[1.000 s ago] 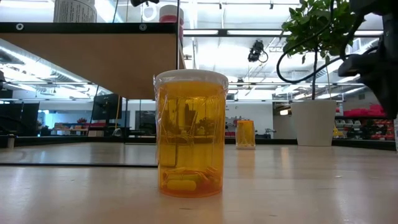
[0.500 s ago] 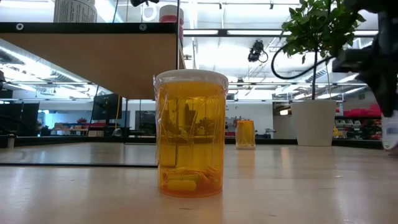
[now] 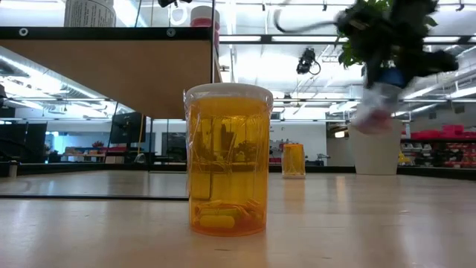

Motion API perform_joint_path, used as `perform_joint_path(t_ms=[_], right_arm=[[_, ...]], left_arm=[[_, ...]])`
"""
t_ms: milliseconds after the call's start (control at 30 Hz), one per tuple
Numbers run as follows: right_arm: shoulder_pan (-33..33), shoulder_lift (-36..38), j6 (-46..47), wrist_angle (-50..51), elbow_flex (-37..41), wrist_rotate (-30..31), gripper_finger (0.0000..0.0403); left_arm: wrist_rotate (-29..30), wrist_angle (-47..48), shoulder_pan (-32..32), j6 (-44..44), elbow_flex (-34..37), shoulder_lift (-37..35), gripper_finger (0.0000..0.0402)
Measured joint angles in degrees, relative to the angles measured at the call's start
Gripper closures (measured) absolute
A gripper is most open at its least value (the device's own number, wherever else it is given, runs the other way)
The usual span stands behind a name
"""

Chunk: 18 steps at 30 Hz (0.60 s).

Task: Pick and place medicine bottles onto shelf by color
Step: Put the blue pill bottle on the shelf

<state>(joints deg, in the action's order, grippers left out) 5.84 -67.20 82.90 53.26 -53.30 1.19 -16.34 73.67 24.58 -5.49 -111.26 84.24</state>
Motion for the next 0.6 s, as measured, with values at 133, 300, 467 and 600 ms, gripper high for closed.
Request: perform_joint_path(t_ms=[133, 300, 467, 600], right_arm=[[-4.88, -7.54, -15.49, 1.66, -9.83, -0.34, 0.0197], [-8.32, -19.71, -34.05, 7.19, -26.19, -1.47, 0.0197], [-9.61, -28.97, -49.05, 11.3, -44.07, -1.42, 0.0195], [-10.09, -32.89, -57.77, 11.89, -56.44, 0.58, 0.0194]], left_arm=[[0.0, 0.02, -0.02, 0.32, 0.0, 0.0, 0.0217], [0.0, 0.67, -0.07, 0.03, 0.0, 0.0, 0.022], [-0.06, 2.39, -0.07, -2.85, 0.0, 0.0, 0.0223], [-1.47, 2.72, -0.07, -5.96, 0.0, 0.0, 0.0219]])
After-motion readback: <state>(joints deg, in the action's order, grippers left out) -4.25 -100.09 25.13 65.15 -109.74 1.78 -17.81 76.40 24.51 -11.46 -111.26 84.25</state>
